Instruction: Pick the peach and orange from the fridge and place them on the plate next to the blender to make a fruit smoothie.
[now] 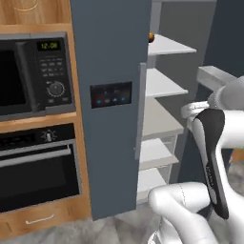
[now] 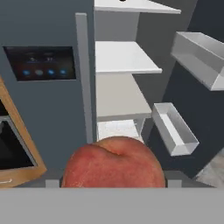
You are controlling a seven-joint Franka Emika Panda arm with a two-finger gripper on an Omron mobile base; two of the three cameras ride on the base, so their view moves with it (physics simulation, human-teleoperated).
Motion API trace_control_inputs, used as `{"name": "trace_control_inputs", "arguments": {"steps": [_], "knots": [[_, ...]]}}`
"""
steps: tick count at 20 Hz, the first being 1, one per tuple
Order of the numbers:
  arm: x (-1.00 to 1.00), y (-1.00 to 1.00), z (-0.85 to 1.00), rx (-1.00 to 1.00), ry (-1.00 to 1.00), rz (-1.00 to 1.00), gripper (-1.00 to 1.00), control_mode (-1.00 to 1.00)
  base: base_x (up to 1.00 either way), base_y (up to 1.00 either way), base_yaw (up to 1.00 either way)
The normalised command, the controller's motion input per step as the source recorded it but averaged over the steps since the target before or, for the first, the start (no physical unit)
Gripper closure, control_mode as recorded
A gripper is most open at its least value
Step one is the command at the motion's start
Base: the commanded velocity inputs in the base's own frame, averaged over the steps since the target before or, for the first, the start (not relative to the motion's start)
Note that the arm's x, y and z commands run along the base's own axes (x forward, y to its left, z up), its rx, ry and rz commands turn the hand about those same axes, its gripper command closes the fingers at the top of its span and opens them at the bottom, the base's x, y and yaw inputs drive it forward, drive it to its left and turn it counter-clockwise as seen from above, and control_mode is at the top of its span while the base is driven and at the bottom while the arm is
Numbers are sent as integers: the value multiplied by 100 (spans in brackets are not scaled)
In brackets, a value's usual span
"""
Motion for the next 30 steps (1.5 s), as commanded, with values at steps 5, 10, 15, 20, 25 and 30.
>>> {"name": "trace_control_inputs", "arguments": {"steps": [5,10,15,20,25,30], "knots": [[0,0,0,0,0,0,100,100,-56,18,-90],[0,0,0,0,0,0,100,100,-31,9,-95],[0,0,0,0,0,0,100,100,-5,2,-98],[0,0,0,0,0,0,100,100,0,0,-95],[0,0,0,0,0,0,100,100,0,0,-97],[0,0,0,0,0,0,100,100,0,0,-97]]}}
